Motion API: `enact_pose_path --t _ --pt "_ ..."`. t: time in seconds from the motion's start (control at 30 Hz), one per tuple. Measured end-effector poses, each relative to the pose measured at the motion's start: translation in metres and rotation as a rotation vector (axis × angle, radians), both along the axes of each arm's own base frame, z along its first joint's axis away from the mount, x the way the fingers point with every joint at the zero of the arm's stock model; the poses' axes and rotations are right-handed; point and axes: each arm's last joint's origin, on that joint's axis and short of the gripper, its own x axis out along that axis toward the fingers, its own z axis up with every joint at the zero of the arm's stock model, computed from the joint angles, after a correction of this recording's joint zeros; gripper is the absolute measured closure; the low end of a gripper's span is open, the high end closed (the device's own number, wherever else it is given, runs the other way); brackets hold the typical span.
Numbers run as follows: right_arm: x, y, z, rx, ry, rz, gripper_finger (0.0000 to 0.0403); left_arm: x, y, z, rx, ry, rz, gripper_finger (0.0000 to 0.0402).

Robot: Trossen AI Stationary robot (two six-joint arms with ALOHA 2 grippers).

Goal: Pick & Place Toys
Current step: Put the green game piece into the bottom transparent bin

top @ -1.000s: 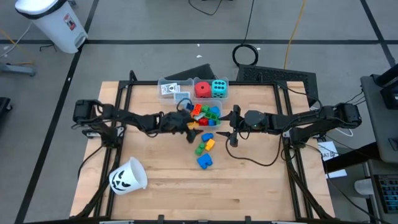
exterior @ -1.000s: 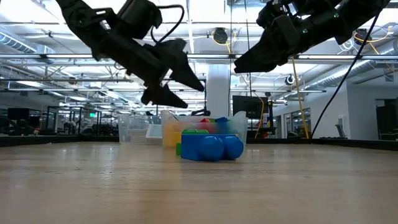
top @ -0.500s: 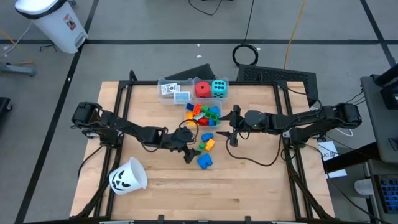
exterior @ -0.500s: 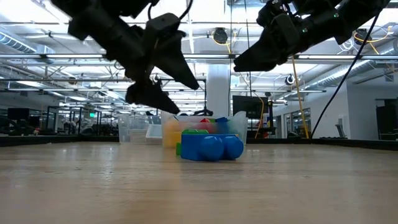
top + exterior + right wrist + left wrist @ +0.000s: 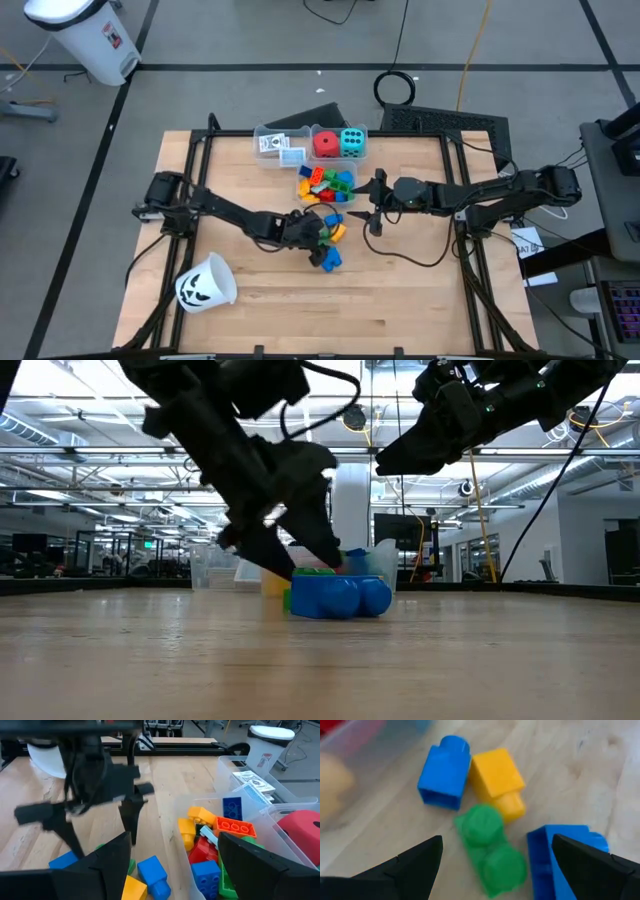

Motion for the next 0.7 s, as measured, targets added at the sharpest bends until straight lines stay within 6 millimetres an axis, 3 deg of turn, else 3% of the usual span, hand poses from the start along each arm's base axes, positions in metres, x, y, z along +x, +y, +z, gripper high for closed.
enact_pose_path --t 0.3,0.43,0.7 --pt "0.0 0.0 0.0 0.0 -0.001 0.0 0.0135 0.0 0.004 -0.021 -0.008 0.057 0.088 0.0039" --pt "0.0 0.0 0.0 0.0 0.0 0.0 0.0135 -0.001 0.004 -0.022 -0.003 0.081 0.088 0.0099" --pt "0.0 0.0 0.0 0.0 0.0 0.0 0.0135 -0.001 0.004 -0.022 -0.015 0.081 0.075 0.0266"
